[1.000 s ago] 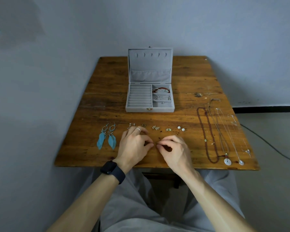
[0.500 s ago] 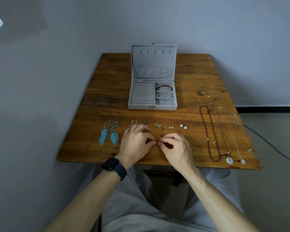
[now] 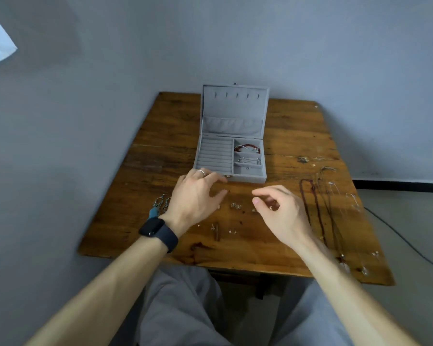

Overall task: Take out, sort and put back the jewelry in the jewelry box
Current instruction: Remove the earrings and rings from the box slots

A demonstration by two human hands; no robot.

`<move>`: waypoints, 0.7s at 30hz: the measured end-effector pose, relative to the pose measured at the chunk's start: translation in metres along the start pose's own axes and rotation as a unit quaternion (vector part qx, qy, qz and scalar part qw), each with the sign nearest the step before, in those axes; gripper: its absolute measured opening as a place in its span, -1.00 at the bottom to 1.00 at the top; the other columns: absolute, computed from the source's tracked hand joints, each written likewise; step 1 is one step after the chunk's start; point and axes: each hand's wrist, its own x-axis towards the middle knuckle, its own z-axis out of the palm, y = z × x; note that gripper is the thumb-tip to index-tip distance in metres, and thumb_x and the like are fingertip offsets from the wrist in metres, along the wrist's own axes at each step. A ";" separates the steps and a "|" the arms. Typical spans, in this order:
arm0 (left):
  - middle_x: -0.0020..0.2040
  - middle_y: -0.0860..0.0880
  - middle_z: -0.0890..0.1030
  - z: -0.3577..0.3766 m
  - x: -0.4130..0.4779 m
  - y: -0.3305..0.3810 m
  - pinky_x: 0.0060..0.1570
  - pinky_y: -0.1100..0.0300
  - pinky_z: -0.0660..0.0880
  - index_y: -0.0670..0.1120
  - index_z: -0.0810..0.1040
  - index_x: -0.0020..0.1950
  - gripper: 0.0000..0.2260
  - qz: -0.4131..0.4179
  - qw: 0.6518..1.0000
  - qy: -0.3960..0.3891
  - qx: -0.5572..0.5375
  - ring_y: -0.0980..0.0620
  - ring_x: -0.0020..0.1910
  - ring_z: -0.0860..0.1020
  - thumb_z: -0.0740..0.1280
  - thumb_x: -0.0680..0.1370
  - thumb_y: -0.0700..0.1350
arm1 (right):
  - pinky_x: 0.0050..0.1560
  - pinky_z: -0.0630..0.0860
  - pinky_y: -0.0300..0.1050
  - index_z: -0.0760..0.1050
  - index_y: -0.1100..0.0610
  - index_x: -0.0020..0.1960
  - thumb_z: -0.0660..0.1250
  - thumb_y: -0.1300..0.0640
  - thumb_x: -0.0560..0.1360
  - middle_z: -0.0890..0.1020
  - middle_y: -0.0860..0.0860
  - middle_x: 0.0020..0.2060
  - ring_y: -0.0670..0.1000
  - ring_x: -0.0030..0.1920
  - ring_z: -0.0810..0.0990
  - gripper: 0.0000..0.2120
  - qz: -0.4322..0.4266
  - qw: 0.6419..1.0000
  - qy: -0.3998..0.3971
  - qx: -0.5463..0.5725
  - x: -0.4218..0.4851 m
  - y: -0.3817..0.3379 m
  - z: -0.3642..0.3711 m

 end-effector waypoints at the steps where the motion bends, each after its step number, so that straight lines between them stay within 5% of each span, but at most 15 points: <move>1: 0.25 0.01 0.59 -0.001 0.010 0.000 0.27 -0.05 0.46 0.11 0.54 0.31 -0.70 -0.003 1.000 0.002 -0.002 -0.02 0.28 0.48 0.34 0.59 0.10 | -0.08 0.49 -0.40 0.67 0.00 0.11 0.42 0.11 0.54 0.63 -0.15 0.02 -0.19 -0.05 0.59 -0.84 0.001 1.000 0.002 -0.007 0.010 0.001 -0.004; 7: 0.36 -0.06 0.52 0.014 0.064 0.004 0.27 -0.05 0.46 0.02 0.38 0.48 -0.57 -0.017 0.999 -0.033 0.017 -0.09 0.36 0.44 0.26 0.63 0.10 | -0.11 0.38 -0.54 0.64 0.00 0.15 0.39 0.09 0.56 0.62 -0.14 0.00 -0.25 -0.10 0.53 -0.82 0.023 0.998 -0.004 -0.053 0.063 0.014 -0.012; 12: 0.47 -0.06 0.43 0.044 0.103 0.002 0.43 -0.04 0.30 0.00 0.27 0.56 -0.52 -0.041 0.996 -0.071 0.041 -0.08 0.46 0.35 0.15 0.67 0.12 | 0.01 0.47 -0.26 0.58 -0.03 0.23 0.35 -0.01 0.58 0.63 -0.15 0.06 -0.11 0.04 0.58 -0.76 0.029 0.995 -0.033 -0.095 0.105 0.031 -0.002; 21: 0.65 0.10 -0.07 0.088 0.119 -0.021 0.58 -0.09 -0.16 0.04 -0.12 0.65 -0.45 -0.047 0.989 -0.116 0.081 0.10 0.62 -0.13 -0.13 0.69 0.18 | -0.07 0.47 -0.19 0.62 -0.05 0.19 0.32 -0.02 0.58 0.63 -0.09 0.03 0.00 0.05 0.60 -0.78 0.010 0.982 -0.053 -0.178 0.176 0.052 0.021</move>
